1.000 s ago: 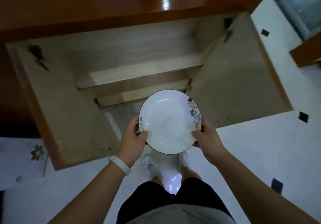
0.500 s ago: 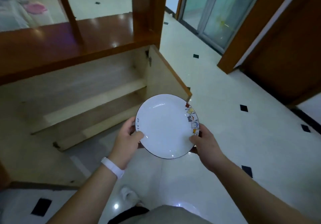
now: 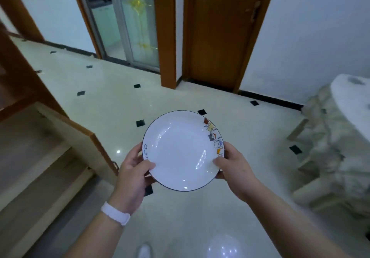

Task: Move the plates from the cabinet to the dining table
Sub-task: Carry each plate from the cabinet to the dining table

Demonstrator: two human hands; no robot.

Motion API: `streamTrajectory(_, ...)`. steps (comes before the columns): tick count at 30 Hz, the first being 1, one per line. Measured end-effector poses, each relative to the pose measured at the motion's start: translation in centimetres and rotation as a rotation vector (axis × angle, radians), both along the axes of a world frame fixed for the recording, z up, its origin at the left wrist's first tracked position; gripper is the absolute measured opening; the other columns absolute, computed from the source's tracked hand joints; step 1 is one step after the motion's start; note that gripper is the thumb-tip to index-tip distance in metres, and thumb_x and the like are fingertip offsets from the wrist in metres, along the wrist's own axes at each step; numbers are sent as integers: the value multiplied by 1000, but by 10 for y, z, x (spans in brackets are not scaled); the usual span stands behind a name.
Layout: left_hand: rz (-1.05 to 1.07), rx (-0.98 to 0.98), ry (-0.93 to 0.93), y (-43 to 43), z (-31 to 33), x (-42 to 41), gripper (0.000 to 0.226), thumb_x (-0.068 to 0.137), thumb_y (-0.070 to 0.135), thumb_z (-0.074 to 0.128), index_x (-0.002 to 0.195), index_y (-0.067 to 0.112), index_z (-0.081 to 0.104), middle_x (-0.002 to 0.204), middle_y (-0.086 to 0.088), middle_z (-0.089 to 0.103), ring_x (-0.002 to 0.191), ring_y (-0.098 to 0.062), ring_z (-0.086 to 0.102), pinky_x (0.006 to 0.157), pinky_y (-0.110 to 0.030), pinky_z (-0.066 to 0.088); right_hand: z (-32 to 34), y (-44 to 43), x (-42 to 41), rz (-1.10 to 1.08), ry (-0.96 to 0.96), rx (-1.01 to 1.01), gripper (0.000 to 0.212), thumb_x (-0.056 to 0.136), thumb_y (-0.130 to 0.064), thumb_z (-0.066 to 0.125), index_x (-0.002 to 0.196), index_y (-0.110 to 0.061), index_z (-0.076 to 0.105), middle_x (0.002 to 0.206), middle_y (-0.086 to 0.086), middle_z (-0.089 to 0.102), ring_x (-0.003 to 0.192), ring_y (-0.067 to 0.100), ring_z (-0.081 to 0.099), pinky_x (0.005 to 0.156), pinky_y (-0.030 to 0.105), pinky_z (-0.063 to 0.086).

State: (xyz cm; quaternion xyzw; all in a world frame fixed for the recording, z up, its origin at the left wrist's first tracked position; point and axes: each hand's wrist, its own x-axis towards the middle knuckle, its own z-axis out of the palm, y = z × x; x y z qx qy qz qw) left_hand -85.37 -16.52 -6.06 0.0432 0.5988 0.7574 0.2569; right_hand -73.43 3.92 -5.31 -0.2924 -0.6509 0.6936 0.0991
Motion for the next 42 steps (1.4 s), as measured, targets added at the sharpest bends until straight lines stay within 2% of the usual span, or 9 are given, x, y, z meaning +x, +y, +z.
streamTrajectory(3, -142, 6, 0, 58, 11, 14, 56, 65, 6, 55, 113, 32, 65, 100, 0, 73, 77, -21, 66, 61, -38, 54, 8, 40, 42, -139, 30, 7, 47, 85, 9, 39, 109, -23, 64, 99, 1, 74, 83, 17, 70, 64, 30, 57)
streamTrajectory(7, -330, 10, 27, 131, 24, 32, 58, 66, 5, 54, 119, 26, 63, 104, -1, 71, 81, -22, 65, 64, -38, 55, 19, 82, 92, -332, 73, 5, 48, 85, 9, 40, 111, -24, 63, 100, 0, 75, 87, 18, 71, 67, 35, 59)
streamTrajectory(11, -468, 23, 32, 191, 35, 54, 51, 80, -6, 49, 120, 22, 62, 101, -3, 69, 73, -19, 62, 58, -34, 53, 33, 110, 136, -460, 102, 19, 48, 86, 11, 39, 112, -22, 63, 98, -2, 76, 84, 16, 72, 66, 34, 59)
streamTrajectory(16, -592, 29, 42, 246, 36, 79, 51, 80, -5, 49, 120, 24, 62, 101, -3, 69, 76, -20, 61, 64, -38, 55, 37, 140, 174, -596, 114, 19, 46, 86, 11, 40, 109, -21, 64, 99, 1, 75, 84, 18, 72, 63, 33, 58)
streamTrajectory(20, -704, 15, 40, 283, 35, 82, 55, 74, -1, 52, 121, 25, 61, 99, -2, 69, 72, -16, 63, 59, -34, 55, 32, 163, 183, -694, 114, 4, 47, 85, 12, 41, 113, -19, 63, 102, 4, 75, 87, 23, 72, 64, 36, 58)
streamTrajectory(27, -840, -5, 12, 372, 17, 41, 53, 85, -10, 43, 121, 25, 62, 101, -3, 69, 74, -15, 64, 65, -37, 55, 16, 226, 152, -824, 68, 0, 47, 84, 10, 42, 114, -20, 63, 101, 5, 74, 89, 26, 71, 65, 37, 58)
streamTrajectory(31, -911, -3, -18, 434, 17, -3, 56, 85, -11, 43, 121, 27, 61, 101, -2, 70, 73, -14, 66, 61, -36, 55, 15, 269, 110, -898, 61, -9, 48, 79, 2, 46, 117, -23, 62, 103, 4, 74, 90, 26, 71, 65, 36, 58)
streamTrajectory(35, -977, 8, -42, 490, 21, -46, 57, 75, -6, 52, 119, 29, 63, 103, -5, 67, 78, -20, 63, 61, -36, 55, 18, 311, 70, -963, 27, -7, 48, 87, 10, 42, 115, -24, 62, 103, 4, 75, 91, 25, 72, 68, 39, 60)
streamTrajectory(42, -1068, 3, -42, 576, 22, -104, 59, 83, -13, 42, 122, 27, 61, 105, -5, 67, 79, -21, 61, 57, -32, 54, 20, 375, 12, -1064, 13, 6, 49, 87, 10, 42, 117, -23, 61, 103, 2, 75, 91, 26, 72, 70, 40, 59)
